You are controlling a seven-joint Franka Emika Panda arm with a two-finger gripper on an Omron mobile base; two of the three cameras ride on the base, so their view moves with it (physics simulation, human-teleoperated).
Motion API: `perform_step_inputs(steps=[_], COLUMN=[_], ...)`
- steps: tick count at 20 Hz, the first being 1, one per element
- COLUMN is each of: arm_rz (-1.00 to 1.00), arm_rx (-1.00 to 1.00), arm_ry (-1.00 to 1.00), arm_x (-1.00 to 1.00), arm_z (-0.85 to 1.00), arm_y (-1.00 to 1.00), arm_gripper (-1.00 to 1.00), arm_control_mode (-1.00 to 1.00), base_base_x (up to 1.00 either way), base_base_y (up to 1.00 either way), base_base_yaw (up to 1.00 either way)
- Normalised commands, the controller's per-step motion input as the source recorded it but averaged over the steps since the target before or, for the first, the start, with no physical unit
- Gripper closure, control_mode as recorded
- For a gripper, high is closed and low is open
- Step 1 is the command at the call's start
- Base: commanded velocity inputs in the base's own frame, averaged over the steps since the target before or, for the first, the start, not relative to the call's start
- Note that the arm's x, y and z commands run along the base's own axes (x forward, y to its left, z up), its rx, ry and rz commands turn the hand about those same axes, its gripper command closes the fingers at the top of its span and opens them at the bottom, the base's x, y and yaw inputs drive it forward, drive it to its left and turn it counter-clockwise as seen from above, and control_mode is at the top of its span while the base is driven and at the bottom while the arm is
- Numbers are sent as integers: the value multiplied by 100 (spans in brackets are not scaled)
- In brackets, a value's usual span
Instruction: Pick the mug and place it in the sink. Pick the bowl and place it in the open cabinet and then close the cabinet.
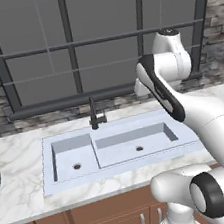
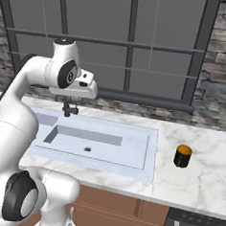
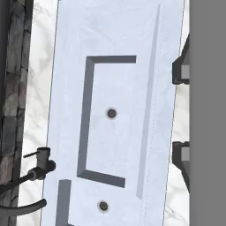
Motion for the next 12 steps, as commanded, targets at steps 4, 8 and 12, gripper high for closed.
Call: perform_step_inputs(steps=[4,8,12], arm_rz=[0,0,0], arm_rx=[0,0,-2], arm_ry=[0,0,0], arm_x=[-1,-8,-33], arm_z=[-2,-5,-1], arm_y=[-25,-22,-23], arm_gripper=[-100,-100,-100], arm_control_mode=[-100,-100,-100], base_base_x=[0,0,0], base_base_y=[0,0,0], base_base_yaw=[0,0,0])
